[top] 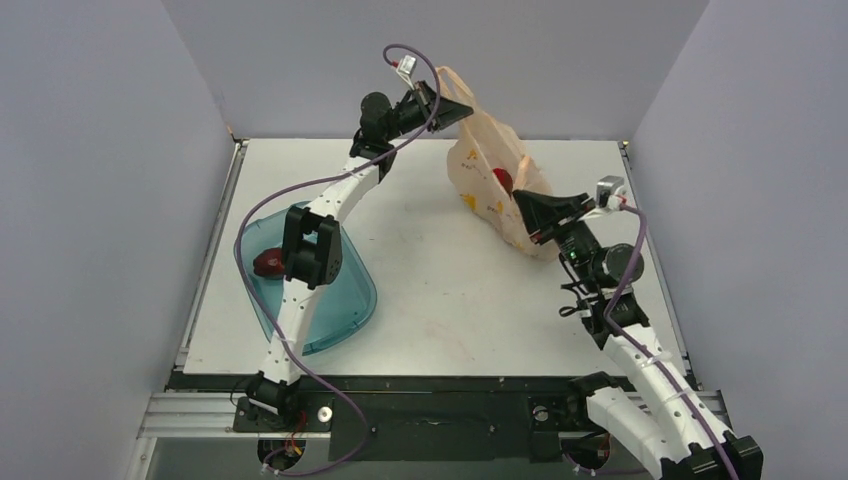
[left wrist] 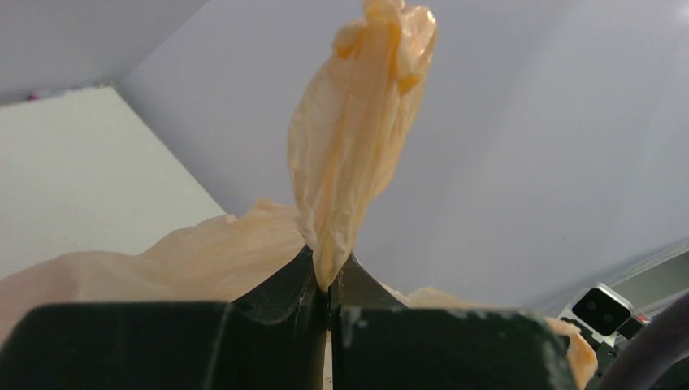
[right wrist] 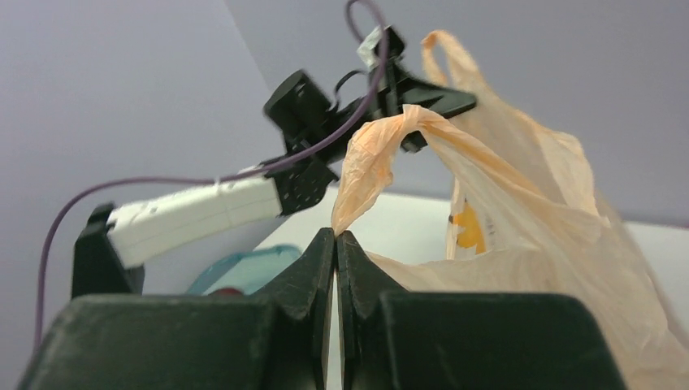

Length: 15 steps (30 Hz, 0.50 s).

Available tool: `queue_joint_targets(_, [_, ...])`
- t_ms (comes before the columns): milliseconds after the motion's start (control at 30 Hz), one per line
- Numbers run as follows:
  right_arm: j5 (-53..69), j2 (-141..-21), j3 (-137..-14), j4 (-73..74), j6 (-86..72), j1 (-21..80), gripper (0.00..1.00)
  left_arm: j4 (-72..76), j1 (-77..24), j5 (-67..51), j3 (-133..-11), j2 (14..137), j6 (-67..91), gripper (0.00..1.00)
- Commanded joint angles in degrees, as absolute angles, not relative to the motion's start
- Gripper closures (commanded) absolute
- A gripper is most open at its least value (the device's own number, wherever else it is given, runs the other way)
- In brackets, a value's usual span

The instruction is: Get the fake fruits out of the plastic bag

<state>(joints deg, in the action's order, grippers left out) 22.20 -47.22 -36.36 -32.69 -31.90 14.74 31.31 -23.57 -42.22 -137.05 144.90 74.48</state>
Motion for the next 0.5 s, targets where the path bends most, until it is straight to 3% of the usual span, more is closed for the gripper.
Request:
queue_joint_targets(0, [23.22,-43.82,-27.14,-34.46,-28.54,22.38,1.0,36.75,-22.8,-47.81,-125.57,140.27,74.87,1.0])
queue_joint_targets(233, [9.27,-33.33,-12.14,-28.72,-27.21,37.32,1.0,33.91,-18.2,-50.39,-113.18,136.5,69.36,1.0])
queue_joint_targets(467, [1.05,-31.28,-12.52,-16.37,-25.97,43.94,1.0,27.19,-17.03,-51.87,-109.1,132.04,61.84,1.0])
